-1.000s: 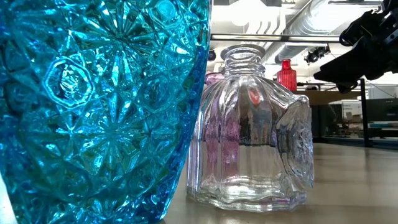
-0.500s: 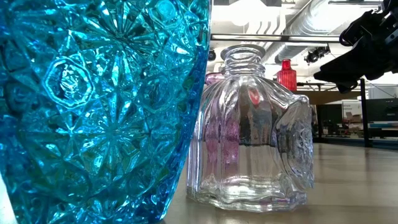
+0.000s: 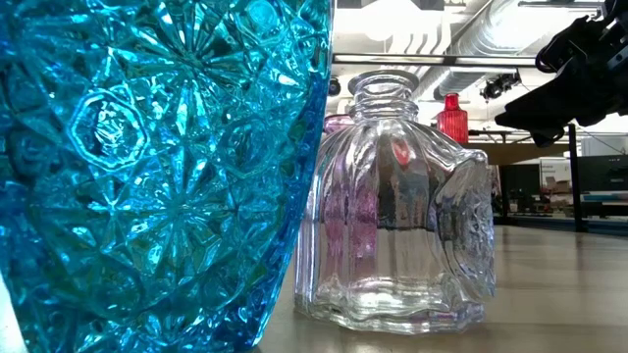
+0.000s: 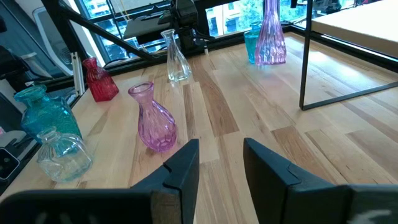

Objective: Sort vases onto shelf
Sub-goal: Put the top left pink vase on the shelf

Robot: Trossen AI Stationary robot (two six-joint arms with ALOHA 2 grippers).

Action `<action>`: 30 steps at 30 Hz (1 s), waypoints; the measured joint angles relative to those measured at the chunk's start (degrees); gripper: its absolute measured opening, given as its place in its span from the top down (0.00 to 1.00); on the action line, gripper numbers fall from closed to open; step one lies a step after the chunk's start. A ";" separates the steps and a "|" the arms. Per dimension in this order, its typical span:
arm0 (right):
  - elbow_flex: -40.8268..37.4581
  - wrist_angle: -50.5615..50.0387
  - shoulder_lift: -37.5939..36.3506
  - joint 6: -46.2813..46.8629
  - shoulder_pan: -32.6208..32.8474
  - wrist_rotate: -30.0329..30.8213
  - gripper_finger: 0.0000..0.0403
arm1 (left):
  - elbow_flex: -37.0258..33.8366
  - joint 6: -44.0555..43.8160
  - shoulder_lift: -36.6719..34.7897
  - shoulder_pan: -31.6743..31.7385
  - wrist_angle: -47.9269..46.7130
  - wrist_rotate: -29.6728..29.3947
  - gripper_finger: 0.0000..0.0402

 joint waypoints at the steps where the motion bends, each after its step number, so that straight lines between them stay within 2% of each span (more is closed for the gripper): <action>1: 0.00 0.01 0.00 0.00 0.00 0.00 0.73 | 0.50 0.40 0.00 0.00 -0.22 -0.02 0.97; 30: 0.00 0.00 0.00 0.00 0.00 0.00 0.73 | 13.24 4.72 -0.02 -3.44 -5.84 -6.97 0.98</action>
